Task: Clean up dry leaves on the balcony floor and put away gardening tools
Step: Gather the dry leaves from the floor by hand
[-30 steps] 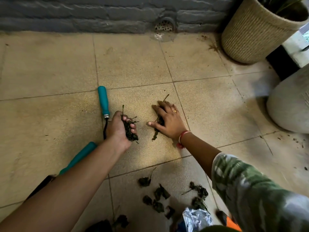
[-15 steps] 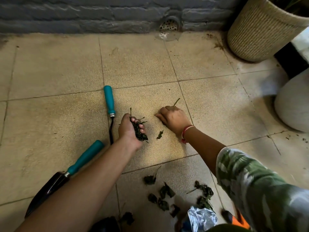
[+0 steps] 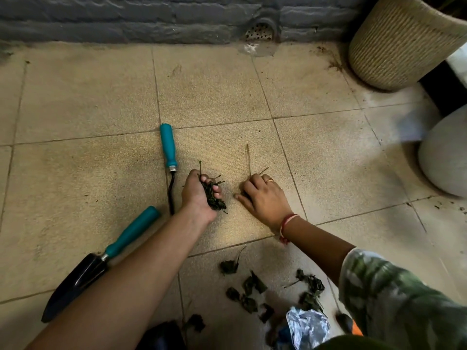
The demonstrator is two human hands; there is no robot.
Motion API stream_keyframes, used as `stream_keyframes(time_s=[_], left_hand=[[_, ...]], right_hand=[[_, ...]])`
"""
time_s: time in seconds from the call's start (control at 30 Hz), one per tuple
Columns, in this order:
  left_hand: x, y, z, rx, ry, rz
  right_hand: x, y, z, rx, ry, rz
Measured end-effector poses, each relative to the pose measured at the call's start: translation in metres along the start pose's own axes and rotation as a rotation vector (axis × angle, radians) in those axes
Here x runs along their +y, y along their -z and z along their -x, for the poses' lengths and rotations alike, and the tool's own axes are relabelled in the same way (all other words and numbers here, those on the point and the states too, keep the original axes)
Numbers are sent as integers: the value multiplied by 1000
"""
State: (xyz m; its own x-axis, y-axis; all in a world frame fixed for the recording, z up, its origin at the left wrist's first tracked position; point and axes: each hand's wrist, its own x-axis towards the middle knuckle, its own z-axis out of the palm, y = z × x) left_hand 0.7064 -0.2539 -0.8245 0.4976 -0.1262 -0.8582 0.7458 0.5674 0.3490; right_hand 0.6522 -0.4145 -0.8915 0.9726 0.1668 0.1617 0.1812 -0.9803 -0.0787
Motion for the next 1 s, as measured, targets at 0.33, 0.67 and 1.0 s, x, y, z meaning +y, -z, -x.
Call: stream_keyframes(time_s=[0.33, 0.67, 1.0], left_hand=[[-6, 4, -4, -30, 14, -54], [-20, -7, -5, -180, -10, 5], [-5, -24, 29, -624, -53, -1]], right_hand=[[-19, 39, -45, 63, -688, -980], [-94, 72, -54, 285, -587, -947], [-104, 71, -64, 297, -549, -701]])
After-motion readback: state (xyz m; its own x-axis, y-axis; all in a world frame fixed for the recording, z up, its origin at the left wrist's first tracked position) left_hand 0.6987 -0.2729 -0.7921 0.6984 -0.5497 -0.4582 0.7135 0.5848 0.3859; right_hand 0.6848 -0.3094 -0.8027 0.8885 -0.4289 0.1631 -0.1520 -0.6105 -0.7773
